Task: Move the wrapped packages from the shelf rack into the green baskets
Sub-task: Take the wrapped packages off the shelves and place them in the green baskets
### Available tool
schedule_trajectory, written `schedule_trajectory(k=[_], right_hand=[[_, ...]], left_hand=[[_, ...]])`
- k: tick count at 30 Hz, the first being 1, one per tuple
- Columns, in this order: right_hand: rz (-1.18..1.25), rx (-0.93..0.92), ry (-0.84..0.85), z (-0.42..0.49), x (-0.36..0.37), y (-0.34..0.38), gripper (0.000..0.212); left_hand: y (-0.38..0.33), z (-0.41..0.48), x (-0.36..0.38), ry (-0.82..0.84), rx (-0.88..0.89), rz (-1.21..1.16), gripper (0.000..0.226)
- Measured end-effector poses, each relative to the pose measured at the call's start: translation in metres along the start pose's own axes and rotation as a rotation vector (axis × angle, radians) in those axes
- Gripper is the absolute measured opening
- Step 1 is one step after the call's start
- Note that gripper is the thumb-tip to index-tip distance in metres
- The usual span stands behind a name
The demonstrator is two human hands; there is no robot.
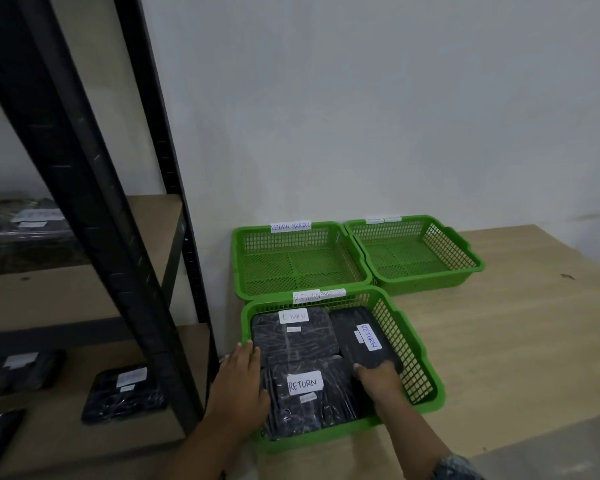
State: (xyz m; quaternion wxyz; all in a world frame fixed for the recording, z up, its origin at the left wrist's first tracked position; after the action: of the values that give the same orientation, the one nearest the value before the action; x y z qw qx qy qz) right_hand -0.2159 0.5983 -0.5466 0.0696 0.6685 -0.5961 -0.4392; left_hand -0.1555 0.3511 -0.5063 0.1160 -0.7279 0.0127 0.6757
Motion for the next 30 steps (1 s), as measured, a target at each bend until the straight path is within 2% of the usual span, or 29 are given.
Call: schedule_trajectory(k=[3,8,12,20,23,26,30], right_hand=[[-0.042,-0.049,0.095,-0.007,0.0,0.005,0.046],[-0.203,-0.133,0.058,-0.036,-0.005,0.005,0.059],[-0.342,-0.315,0.021,-0.085,0.001,0.003,0.063],[-0.447,-0.632,-0.032,-0.18,0.049,0.006,0.048],[-0.454,-0.79,-0.046,-0.221,0.071,0.015,0.046],[-0.459,-0.927,-0.045,-0.266,0.096,0.021,0.049],[-0.476,-1.074,-0.015,-0.322,0.135,0.027,0.058]], left_hand=[[0.002,-0.001,-0.001,0.033,0.019,-0.023,0.072],[0.011,-0.013,-0.005,0.041,0.037,-0.078,0.071],[0.011,-0.024,-0.012,0.021,0.08,-0.116,0.069],[0.027,-0.072,-0.042,-0.125,0.218,-0.106,0.068],[0.04,-0.103,-0.06,-0.264,0.274,-0.123,0.073],[0.063,-0.138,-0.08,-0.394,0.307,-0.129,0.062],[0.105,-0.183,-0.106,-0.506,0.231,-0.165,0.056]])
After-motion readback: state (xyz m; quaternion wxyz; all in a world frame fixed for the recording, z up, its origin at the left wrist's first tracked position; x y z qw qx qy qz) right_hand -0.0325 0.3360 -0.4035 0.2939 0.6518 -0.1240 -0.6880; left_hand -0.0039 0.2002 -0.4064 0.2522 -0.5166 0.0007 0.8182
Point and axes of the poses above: each hand's wrist, its own z-axis towards the middle knuckle, its own x-axis out of the palm, y = z × x, the point moved 4 cm from there along z, towards the middle knuckle, and after that the axes turned 9 degrees about x, right-handed, at the moved point
